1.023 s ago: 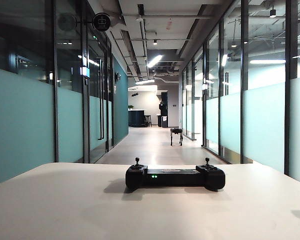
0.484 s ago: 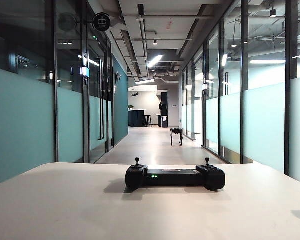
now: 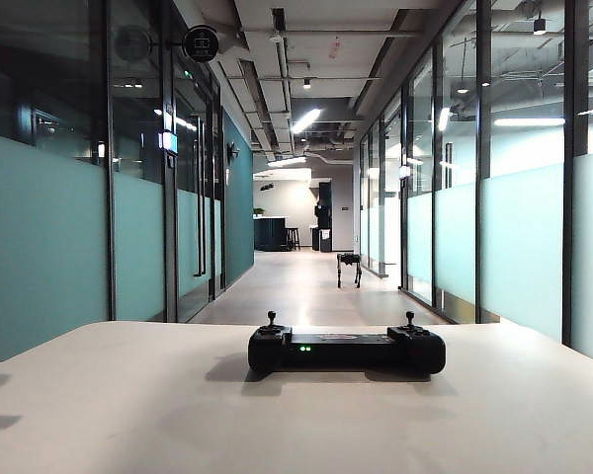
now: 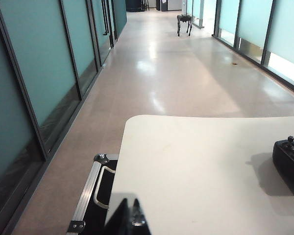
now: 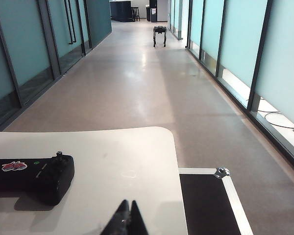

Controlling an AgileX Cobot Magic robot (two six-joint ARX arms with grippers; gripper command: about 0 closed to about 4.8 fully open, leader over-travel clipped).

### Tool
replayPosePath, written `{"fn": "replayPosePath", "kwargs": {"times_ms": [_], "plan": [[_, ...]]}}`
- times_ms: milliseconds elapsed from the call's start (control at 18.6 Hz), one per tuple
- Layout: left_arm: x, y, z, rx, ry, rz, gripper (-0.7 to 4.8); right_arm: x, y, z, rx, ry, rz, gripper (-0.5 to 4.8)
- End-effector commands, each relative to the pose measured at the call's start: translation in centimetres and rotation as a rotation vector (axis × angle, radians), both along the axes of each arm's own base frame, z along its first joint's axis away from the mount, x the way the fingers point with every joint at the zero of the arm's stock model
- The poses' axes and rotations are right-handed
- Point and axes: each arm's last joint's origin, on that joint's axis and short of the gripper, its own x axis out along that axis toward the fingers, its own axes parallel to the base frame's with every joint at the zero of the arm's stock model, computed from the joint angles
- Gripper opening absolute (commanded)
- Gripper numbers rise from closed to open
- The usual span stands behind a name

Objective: Push the left joystick on the remote control sitting on the white table forward to make the robot dog walk in a straight line until it approaches the door.

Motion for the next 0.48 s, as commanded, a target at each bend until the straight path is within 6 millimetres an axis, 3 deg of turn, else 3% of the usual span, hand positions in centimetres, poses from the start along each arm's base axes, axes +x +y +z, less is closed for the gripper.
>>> {"fn": "replayPosePath", "kwargs": {"times_ms": [54,484], "plan": [[-0.01,-0.02,0.13,-0.003,-0.008,-0.006,-0.02,0.03,0.01,-0.16,-0.001,-0.007,0.0,-0.05],[-0.01,-0.02,0.13,-0.003,-0.008,-0.006,-0.02,0.05,-0.54,-0.16,-0.002,-0.007,-0.019,-0.05]]}}
